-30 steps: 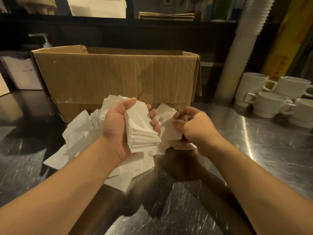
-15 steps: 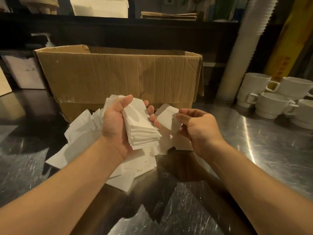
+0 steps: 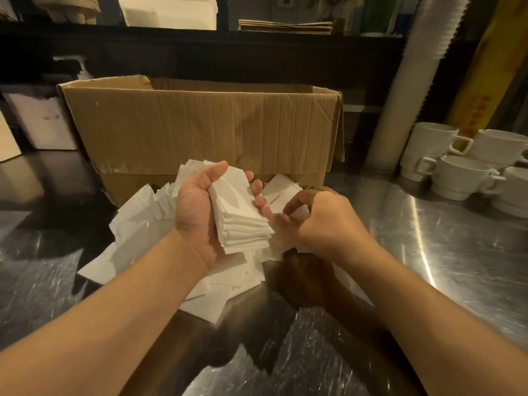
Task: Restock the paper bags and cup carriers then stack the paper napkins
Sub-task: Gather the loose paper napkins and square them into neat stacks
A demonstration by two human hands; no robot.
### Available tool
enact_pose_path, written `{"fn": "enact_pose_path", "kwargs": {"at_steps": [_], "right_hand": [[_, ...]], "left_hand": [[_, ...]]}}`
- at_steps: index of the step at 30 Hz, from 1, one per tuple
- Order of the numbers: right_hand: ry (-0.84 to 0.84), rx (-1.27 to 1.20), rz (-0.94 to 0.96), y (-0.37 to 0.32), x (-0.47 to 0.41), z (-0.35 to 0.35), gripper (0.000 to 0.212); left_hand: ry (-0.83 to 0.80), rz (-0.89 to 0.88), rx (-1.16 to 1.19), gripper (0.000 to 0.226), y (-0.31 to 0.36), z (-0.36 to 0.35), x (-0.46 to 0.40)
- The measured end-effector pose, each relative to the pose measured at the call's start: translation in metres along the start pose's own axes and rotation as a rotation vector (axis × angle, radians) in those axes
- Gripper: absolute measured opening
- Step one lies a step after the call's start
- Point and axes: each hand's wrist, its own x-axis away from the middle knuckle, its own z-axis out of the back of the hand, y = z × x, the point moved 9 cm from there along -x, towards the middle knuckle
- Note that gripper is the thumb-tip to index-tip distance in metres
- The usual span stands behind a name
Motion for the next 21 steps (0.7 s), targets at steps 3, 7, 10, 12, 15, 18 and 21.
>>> {"fn": "enact_pose_path", "kwargs": {"at_steps": [3, 7, 10, 12, 15, 18, 21], "right_hand": [[-0.059, 0.156, 0.028, -0.013, 0.009, -0.004, 0.026], [-0.082, 0.289, 0.02, -0.024, 0.014, -0.003, 0.04], [-0.07, 0.332, 0.041, -0.024, 0.015, -0.003, 0.042], [-0.054, 0.39, 0.091, -0.023, 0.013, -0.005, 0.041], [-0.028, 0.431, 0.146, -0.021, 0.008, -0.013, 0.032], [0.066, 0.407, 0.163, -0.023, 0.004, -0.009, 0.021], [0.169, 0.333, 0.139, -0.018, 0.0, 0.01, 0.022]], "left_hand": [[0.0, -0.002, -0.008, 0.053, 0.0, 0.0, 0.0], [0.008, -0.001, -0.018, 0.055, 0.0, 0.001, -0.001], [0.006, 0.002, -0.016, 0.053, -0.001, 0.001, 0.0], [0.008, 0.003, -0.021, 0.052, -0.001, 0.001, 0.0], [0.018, 0.001, -0.034, 0.051, 0.0, 0.001, 0.0], [0.019, 0.007, -0.027, 0.05, -0.001, 0.001, 0.0], [0.008, 0.017, -0.013, 0.05, -0.002, 0.001, -0.001]]}}
